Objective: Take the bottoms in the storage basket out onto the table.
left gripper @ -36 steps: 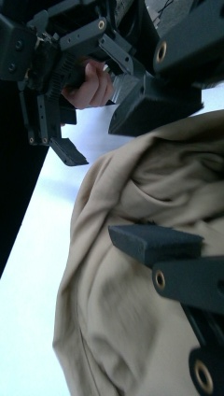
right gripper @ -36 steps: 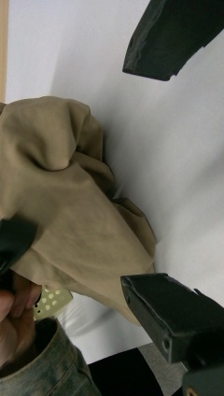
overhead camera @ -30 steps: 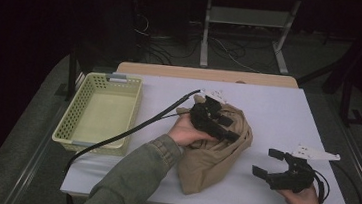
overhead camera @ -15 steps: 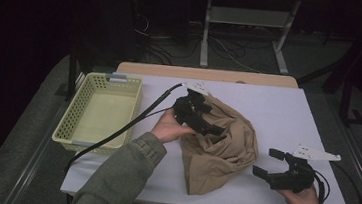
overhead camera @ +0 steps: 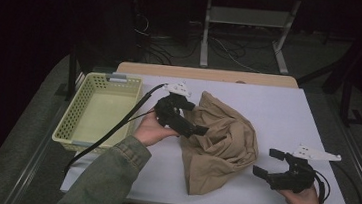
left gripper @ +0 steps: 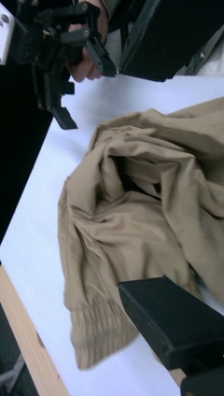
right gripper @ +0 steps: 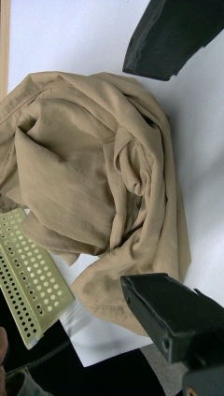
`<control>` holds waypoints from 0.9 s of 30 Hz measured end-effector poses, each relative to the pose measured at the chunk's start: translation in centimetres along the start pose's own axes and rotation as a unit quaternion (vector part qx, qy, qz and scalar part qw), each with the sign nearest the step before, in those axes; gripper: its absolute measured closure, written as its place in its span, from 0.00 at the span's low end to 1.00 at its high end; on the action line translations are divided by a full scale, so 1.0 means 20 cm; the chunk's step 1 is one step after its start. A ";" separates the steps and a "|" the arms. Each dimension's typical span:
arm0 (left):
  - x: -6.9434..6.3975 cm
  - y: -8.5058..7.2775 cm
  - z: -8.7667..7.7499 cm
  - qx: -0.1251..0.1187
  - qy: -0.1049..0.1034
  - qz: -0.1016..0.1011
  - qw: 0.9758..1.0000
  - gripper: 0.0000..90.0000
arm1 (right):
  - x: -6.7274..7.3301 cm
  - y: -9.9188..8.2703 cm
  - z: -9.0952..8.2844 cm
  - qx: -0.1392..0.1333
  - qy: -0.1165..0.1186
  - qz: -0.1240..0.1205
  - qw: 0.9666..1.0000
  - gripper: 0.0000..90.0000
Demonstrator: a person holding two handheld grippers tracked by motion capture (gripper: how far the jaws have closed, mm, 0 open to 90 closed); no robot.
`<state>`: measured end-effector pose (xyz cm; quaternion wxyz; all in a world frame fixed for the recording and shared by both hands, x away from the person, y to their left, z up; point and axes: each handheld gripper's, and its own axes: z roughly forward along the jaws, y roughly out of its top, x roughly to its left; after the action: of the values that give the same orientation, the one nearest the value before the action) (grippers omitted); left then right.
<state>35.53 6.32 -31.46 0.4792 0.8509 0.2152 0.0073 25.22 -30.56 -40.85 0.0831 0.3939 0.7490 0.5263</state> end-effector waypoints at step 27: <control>0.01 -0.34 -0.31 -0.028 0.075 -0.037 0.996 0.00 | 0.00 0.00 0.01 0.001 -0.001 0.002 1.000 0.01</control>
<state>31.91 14.44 -33.62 0.4854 0.8255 0.2815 0.0599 25.31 -30.52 -40.95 0.0822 0.3961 0.7485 0.5255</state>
